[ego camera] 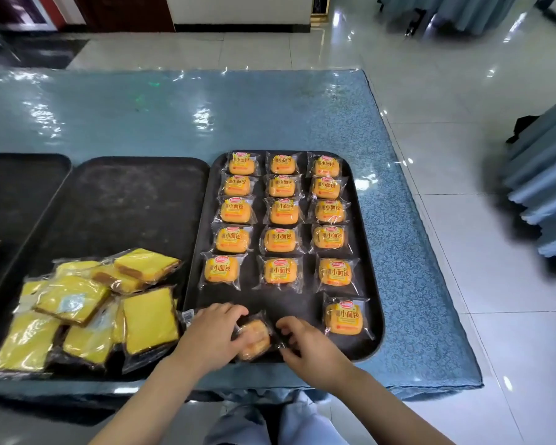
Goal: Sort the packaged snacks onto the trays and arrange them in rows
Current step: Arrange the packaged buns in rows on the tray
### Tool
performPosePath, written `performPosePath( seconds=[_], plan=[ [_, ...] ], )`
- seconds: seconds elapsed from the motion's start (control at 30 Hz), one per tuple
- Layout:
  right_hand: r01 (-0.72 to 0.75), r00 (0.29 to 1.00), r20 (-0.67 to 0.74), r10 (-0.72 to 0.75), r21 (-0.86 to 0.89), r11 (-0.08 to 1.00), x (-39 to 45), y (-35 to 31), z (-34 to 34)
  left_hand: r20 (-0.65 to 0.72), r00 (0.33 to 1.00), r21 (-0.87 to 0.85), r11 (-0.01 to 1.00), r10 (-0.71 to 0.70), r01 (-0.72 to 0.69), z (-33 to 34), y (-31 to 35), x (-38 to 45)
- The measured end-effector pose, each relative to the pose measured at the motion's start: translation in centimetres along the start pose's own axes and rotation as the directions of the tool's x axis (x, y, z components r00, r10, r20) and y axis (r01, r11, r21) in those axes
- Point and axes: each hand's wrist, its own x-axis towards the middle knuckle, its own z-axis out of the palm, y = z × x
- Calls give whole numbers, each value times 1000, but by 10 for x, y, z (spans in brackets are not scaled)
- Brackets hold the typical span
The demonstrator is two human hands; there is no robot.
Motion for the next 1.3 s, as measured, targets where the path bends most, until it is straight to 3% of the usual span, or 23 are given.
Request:
performPosePath(
  seconds=[0.17, 0.3, 0.37, 0.47, 0.57, 0.7, 0.8, 0.9, 1.07, 1.3],
  plan=[
    [-94, 996, 8, 94, 24, 995, 13, -20, 20, 24, 999, -6, 999, 37, -37, -3, -6, -1],
    [-140, 990, 8, 141, 137, 981, 11, -28, 26, 59, 998, -256, 966, -19, 34, -13, -6, 1],
    [-159, 987, 68, 146, 269, 950, 10, -31, 26, 111, 992, -433, 896, -55, 98, -20, -5, 3],
    [-158, 987, 96, 132, 371, 915, 10, -34, 24, 192, 977, -717, 667, -88, 201, -33, -1, 4],
    [-225, 972, 18, 235, 368, 902, 11, -34, 20, 268, 962, -806, 536, -45, 249, -38, 3, 5],
    [-261, 933, 11, 359, 709, 655, 12, -32, 13, 279, 960, -814, 530, -2, 237, -32, -5, 9],
    [-280, 889, -17, 458, 771, 572, 14, -29, 9, 272, 960, -805, 562, 64, 190, -25, -6, 8],
    [-304, 850, -110, 516, 697, 649, 13, -23, 7, 200, 975, -715, 694, 94, 80, -15, -4, 6],
    [-268, 853, -300, 427, 450, 852, 8, -22, 5, 118, 979, -508, 857, 166, -84, -11, -7, 3],
    [-301, 913, -304, 271, -55, 952, 5, -23, 7, 192, 928, -163, 943, 320, -291, -7, -6, -1]
  ],
)
